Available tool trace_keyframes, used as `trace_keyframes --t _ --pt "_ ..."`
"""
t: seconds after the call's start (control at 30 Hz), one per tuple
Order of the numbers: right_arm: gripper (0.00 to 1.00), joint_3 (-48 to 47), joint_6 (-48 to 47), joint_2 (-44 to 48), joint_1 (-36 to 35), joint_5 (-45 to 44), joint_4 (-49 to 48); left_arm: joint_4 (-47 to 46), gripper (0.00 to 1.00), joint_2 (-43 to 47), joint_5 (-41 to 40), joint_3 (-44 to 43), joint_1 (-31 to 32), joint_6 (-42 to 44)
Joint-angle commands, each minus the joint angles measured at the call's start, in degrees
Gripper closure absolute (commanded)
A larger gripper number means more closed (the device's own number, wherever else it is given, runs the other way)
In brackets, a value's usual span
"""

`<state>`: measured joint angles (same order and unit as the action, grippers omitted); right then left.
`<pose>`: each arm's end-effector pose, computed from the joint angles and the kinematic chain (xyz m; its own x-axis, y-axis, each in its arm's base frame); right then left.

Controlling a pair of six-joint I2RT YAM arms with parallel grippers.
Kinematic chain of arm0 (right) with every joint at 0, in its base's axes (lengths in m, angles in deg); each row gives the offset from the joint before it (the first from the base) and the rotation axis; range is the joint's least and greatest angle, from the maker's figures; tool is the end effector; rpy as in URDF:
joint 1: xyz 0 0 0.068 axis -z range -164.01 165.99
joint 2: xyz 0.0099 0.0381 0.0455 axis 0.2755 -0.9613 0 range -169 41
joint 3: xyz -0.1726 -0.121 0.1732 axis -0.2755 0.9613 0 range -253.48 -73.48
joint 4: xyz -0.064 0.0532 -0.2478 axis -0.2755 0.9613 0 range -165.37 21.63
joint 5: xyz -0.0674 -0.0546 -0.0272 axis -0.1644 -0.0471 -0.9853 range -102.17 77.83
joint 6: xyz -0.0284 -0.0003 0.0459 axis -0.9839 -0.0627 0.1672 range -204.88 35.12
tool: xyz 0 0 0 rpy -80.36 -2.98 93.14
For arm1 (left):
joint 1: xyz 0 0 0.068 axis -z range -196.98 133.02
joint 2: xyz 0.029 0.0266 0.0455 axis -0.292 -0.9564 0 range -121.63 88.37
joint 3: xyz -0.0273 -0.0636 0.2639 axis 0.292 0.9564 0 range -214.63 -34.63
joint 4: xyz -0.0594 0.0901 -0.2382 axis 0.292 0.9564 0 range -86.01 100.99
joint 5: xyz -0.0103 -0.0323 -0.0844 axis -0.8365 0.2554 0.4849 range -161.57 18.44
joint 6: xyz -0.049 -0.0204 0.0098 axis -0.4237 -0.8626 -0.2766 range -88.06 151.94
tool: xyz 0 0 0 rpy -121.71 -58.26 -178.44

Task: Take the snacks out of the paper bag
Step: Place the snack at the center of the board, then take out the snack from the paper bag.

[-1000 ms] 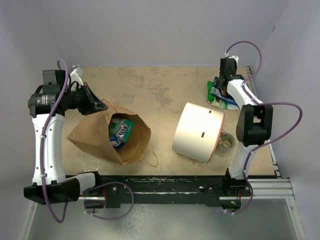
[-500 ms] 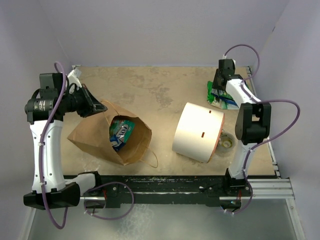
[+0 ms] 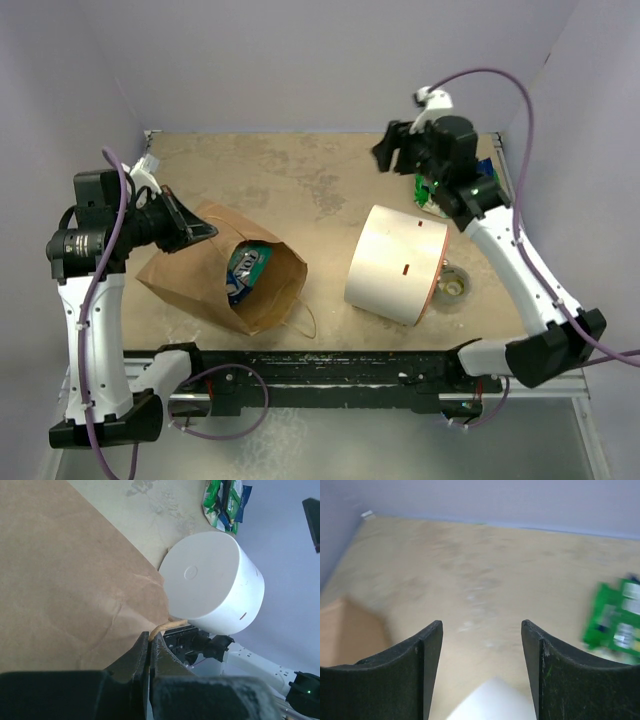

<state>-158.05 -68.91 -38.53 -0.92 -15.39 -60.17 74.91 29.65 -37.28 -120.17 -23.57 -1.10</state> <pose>0.3054 0.0908 0.4350 -0.2276 0.2180 -0.9491 -0.1819 0.9480 0.2613 0.1501 -0.0028 0.4313 -0.7469 -0.5398 -0.3883 -0.1195 0.6834 -0.7202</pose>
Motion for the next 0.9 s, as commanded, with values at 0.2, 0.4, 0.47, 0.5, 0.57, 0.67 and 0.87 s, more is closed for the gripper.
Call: trace_keyframes --t 0.2,0.4,0.47,0.5,0.57,0.67,0.87 --pt "0.30 8.99 -19.30 11.47 -29.81 20.57 -2.94 0.32 1.00 3.17 0.64 -0.92 0.17 -0.65" --pt "0.30 22.54 -36.23 14.57 -48.67 24.71 -9.42 1.74 1.00 3.44 0.01 -1.33 0.17 0.14" --pt "0.31 26.08 -42.66 14.58 -52.23 23.89 -14.31 2.26 1.00 3.44 0.17 -1.92 0.17 0.36" --pt "0.31 28.68 -45.07 14.20 -53.17 23.66 -17.93 2.88 1.00 3.36 0.10 -2.29 0.17 0.65" --pt "0.32 30.30 -49.63 12.05 -53.75 23.61 -21.82 4.59 1.00 2.99 -0.48 -3.55 0.17 1.58" --pt "0.36 29.18 -54.95 6.17 -53.90 21.77 -25.34 8.00 1.00 2.57 -2.04 -5.41 0.17 3.51" --pt "0.49 24.87 -62.66 -7.99 -54.04 21.50 -32.24 15.67 1.00 2.70 -6.62 -7.65 0.17 8.11"
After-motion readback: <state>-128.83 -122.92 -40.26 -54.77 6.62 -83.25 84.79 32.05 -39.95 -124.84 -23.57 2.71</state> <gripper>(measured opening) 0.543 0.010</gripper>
